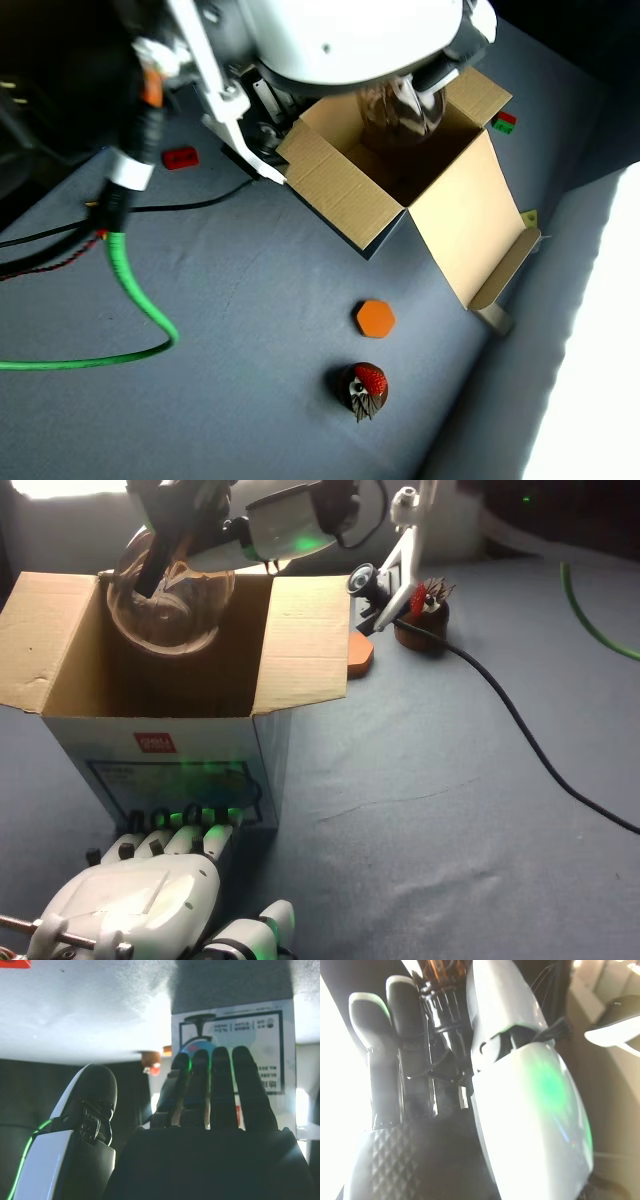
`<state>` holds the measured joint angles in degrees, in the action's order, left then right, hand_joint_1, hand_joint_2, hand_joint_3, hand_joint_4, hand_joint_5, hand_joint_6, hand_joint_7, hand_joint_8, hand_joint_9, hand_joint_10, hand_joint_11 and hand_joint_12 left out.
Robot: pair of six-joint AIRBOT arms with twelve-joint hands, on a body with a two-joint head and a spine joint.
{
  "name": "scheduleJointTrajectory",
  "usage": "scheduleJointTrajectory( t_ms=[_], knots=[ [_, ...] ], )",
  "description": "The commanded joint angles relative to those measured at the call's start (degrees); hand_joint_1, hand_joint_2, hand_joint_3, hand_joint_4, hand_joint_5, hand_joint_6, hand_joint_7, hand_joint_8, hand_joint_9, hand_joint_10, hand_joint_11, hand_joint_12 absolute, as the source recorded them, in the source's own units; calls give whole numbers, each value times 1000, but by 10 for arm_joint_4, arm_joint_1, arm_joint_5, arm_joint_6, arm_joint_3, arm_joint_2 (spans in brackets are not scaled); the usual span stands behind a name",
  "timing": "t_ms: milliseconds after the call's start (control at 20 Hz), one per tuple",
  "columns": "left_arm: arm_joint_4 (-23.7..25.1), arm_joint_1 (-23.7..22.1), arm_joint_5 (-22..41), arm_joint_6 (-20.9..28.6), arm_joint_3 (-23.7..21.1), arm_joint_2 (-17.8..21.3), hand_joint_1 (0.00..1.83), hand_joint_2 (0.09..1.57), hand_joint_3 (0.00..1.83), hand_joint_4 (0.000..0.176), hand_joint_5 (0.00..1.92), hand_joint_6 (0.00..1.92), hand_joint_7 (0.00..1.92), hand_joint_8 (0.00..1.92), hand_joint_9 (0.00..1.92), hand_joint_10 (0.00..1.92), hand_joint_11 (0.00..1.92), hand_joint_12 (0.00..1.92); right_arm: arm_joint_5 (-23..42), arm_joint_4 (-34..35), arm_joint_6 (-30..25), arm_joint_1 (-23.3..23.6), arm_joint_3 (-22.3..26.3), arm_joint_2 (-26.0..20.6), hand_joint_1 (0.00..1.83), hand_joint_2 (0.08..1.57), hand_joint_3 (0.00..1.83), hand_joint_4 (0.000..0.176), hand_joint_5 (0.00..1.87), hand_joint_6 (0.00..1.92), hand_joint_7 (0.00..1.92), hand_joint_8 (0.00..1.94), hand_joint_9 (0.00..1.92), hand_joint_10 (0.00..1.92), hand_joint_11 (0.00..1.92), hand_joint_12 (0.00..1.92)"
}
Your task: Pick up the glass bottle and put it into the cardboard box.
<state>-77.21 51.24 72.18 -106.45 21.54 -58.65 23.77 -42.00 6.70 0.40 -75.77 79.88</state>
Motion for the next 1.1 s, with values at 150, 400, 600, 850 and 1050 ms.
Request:
scheduleJointTrajectory(
  t_ms=[150, 400, 600, 850, 1050],
  knots=[
    [42, -2, 28, 5, 4, 2, 0, 1377, 36, 0, 0, 0, 0, 0, 0, 0, 0, 0, 5, 23, 12, 2, -14, 26, 1372, 1129, 0, 0, 825, 1171, 1039, 884, 888, 1295, 694, 1608],
    [42, -2, 28, 8, 4, 2, 0, 1353, 20, 0, 0, 0, 0, 0, 0, 0, 0, 0, -54, 23, 27, 3, -22, 56, 1372, 1128, 0, 0, 827, 1171, 1039, 885, 888, 1294, 695, 1611],
    [42, 2, 28, 9, 2, 2, 0, 1349, 16, 0, 0, 0, 0, 0, 0, 0, 0, 0, -96, 24, 27, 6, -25, 68, 1371, 1132, 1, 0, 815, 1157, 1031, 910, 885, 1310, 705, 1612],
    [42, 4, 28, 11, 1, 2, 0, 1351, 15, 0, 0, 0, 0, 0, 0, 0, 0, 0, -120, 24, 40, 1, -26, 77, 1373, 1128, 0, 0, 830, 1141, 1044, 899, 883, 1303, 729, 1605],
    [42, 4, 28, 13, 1, 2, 0, 1354, 15, 0, 0, 0, 0, 0, 0, 0, 0, 0, -125, 24, 58, 0, -26, 81, 1373, 1127, 0, 0, 830, 1135, 1046, 898, 885, 1301, 729, 1600]
  ],
)
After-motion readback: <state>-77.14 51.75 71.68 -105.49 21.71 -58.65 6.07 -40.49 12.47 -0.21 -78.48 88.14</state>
